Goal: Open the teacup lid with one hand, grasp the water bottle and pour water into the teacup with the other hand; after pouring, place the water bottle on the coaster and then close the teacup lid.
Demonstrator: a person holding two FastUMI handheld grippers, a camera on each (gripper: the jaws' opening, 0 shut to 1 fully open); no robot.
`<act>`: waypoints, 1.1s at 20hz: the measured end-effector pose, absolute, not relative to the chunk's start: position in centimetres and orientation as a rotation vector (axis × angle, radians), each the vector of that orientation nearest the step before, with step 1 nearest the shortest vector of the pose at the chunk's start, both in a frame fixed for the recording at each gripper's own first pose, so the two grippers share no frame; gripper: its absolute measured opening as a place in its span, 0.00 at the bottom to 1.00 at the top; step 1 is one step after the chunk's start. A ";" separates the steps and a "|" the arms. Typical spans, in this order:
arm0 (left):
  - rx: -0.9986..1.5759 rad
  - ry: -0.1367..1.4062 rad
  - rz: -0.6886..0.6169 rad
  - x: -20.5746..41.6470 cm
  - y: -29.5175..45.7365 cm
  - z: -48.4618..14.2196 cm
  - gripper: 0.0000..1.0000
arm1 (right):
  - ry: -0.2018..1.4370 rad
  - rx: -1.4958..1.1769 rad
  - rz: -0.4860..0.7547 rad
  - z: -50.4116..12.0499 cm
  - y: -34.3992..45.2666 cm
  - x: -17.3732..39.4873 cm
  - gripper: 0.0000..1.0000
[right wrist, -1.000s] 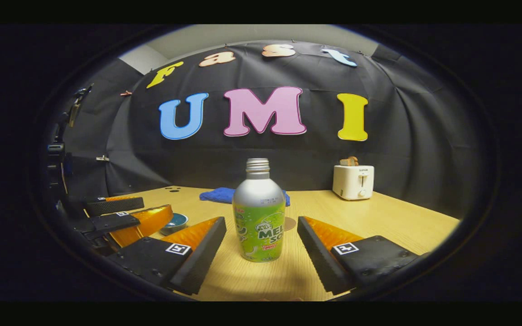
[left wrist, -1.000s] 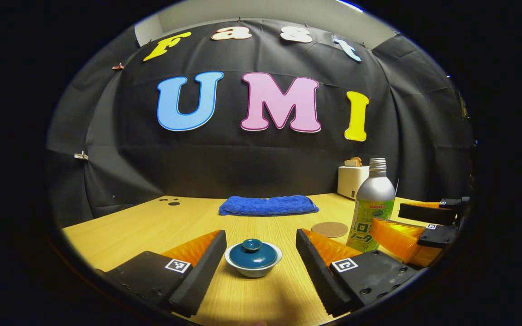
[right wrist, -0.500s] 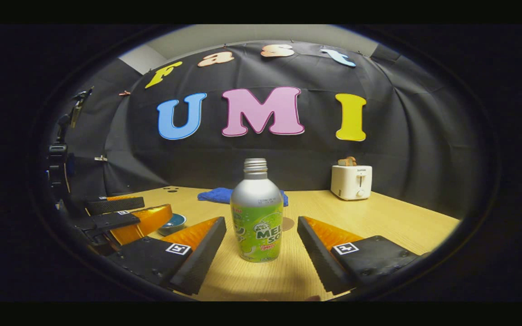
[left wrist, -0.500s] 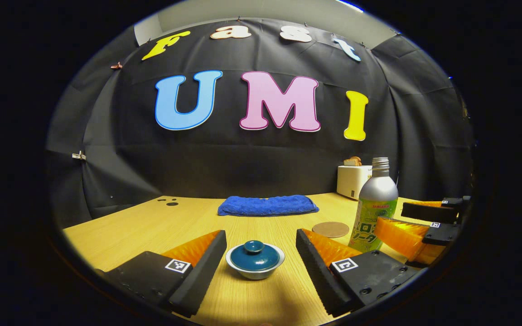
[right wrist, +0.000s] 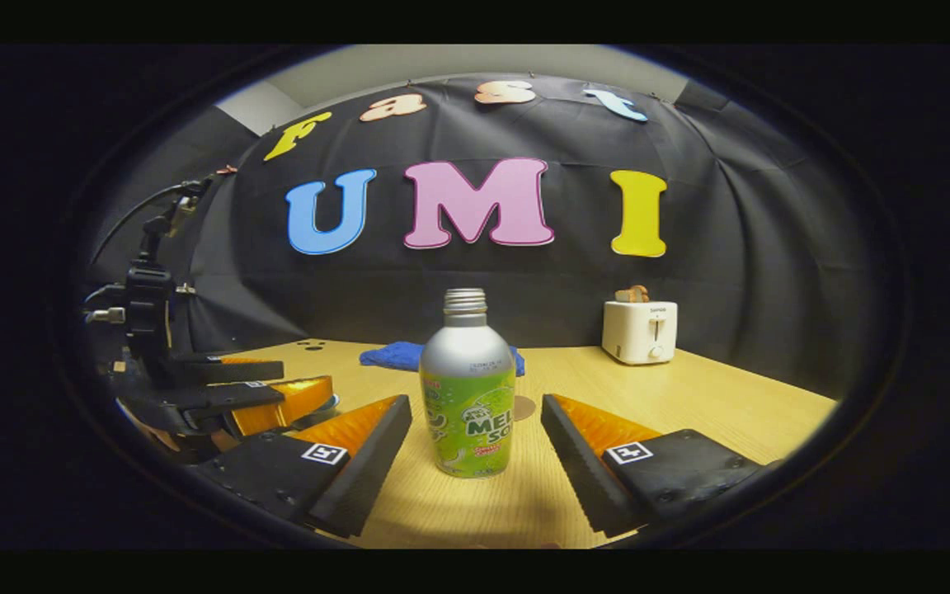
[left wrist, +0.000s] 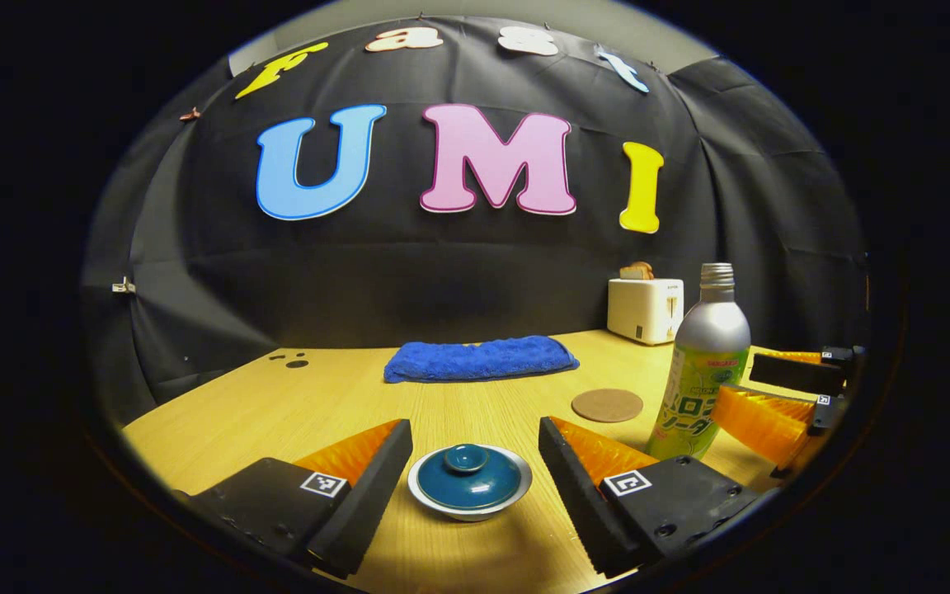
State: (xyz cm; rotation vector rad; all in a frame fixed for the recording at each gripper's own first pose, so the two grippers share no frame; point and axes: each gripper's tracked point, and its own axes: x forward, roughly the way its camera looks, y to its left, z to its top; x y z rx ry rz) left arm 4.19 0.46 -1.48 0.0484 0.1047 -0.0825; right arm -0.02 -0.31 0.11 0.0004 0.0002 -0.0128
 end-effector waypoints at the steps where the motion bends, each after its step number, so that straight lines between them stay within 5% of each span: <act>1: 0.055 0.107 -0.083 4.4 0.5 -1.4 0.96 | 0.000 0.000 -0.013 0.1 -0.3 0.0 0.96; 8: 0.075 0.137 -0.089 5.6 0.5 -2.0 0.92 | 0.000 0.000 -0.012 0.1 -0.3 0.0 0.98; 22: 0.118 0.237 -0.108 7.2 0.3 -3.6 0.54 | 0.002 0.000 0.000 0.1 -0.1 -0.1 0.98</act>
